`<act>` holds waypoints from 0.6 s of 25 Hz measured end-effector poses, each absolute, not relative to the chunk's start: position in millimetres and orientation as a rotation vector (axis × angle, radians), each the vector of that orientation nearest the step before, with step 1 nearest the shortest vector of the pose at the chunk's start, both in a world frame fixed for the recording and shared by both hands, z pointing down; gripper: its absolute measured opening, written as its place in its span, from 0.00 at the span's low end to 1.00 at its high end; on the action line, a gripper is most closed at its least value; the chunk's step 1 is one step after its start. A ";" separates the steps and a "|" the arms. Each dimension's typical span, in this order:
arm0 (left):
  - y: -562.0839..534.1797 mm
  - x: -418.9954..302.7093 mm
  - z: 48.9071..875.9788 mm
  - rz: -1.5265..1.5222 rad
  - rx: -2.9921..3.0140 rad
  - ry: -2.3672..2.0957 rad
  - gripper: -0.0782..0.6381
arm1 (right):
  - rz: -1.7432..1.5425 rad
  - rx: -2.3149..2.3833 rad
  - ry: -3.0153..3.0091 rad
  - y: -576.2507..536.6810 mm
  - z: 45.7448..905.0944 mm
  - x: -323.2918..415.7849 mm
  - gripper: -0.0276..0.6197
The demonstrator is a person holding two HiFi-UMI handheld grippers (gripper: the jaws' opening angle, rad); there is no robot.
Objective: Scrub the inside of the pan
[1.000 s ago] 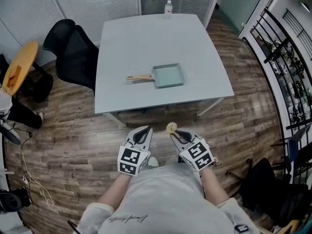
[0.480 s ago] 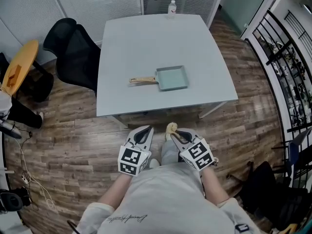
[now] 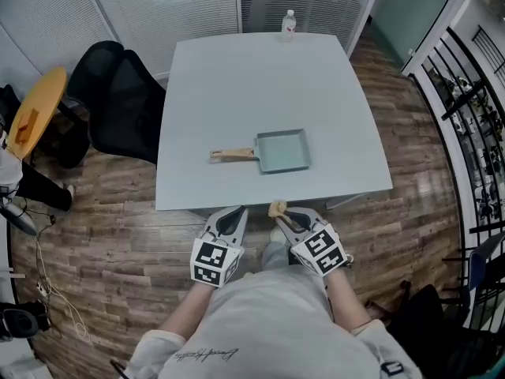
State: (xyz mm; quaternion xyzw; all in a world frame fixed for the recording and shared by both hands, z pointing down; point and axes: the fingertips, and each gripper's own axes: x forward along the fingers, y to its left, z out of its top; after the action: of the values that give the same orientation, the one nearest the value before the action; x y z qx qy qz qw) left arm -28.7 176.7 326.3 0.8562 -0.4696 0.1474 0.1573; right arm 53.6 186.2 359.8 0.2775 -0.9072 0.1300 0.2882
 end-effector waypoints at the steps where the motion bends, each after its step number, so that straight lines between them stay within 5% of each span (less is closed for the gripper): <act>1: 167.6 -27.4 325.2 0.420 2.449 -1.350 0.12 | 0.344 0.737 -2.424 176.7 358.8 55.5 0.15; 15: 77.2 -4.0 326.5 0.386 2.373 -1.445 0.13 | 0.311 0.629 -2.450 77.7 357.7 81.9 0.15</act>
State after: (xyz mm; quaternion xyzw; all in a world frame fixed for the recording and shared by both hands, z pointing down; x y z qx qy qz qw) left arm -4.0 77.2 326.5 0.8339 -0.5080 0.1358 0.1675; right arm 81.9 77.7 357.7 0.2361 -0.9194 0.1168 0.2921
